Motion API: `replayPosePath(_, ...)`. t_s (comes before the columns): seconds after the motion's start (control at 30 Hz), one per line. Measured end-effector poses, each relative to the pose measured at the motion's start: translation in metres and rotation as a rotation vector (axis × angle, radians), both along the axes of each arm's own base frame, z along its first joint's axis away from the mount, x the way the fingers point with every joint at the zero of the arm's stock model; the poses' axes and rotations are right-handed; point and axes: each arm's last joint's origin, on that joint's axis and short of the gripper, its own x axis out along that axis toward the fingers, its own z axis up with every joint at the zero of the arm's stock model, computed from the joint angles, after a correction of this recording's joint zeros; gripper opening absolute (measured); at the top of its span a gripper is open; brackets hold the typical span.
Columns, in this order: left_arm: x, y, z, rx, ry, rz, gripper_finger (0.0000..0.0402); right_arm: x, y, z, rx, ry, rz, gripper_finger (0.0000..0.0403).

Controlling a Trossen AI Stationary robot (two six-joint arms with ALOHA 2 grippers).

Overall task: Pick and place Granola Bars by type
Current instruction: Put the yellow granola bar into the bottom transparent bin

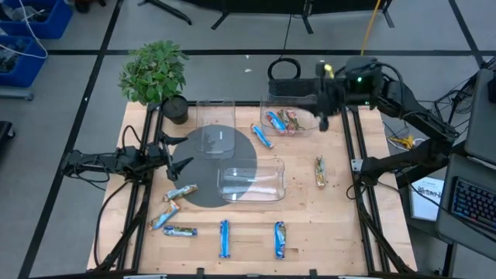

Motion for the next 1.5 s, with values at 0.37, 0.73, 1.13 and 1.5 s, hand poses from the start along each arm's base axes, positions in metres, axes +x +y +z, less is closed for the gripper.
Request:
replayPosePath(0.37,0.000,0.000,0.000,0.000,0.000,0.000,0.0379,-0.013,0.030,-0.029,-0.221,0.412,0.107,0.0184)
replayPosePath(0.73,0.000,0.000,0.000,0.000,0.000,0.000,0.0379,-0.028,0.066,-0.056,-0.160,0.675,0.324,0.0252)
replayPosePath(1.13,0.000,0.000,0.000,0.000,0.000,0.000,0.0379,-0.047,0.078,-0.163,-0.119,0.990,0.382,0.0264)
replayPosePath(1.5,0.000,0.000,0.000,0.000,0.000,0.000,0.0379,-0.047,0.083,-0.242,-0.201,0.992,0.452,0.0263)
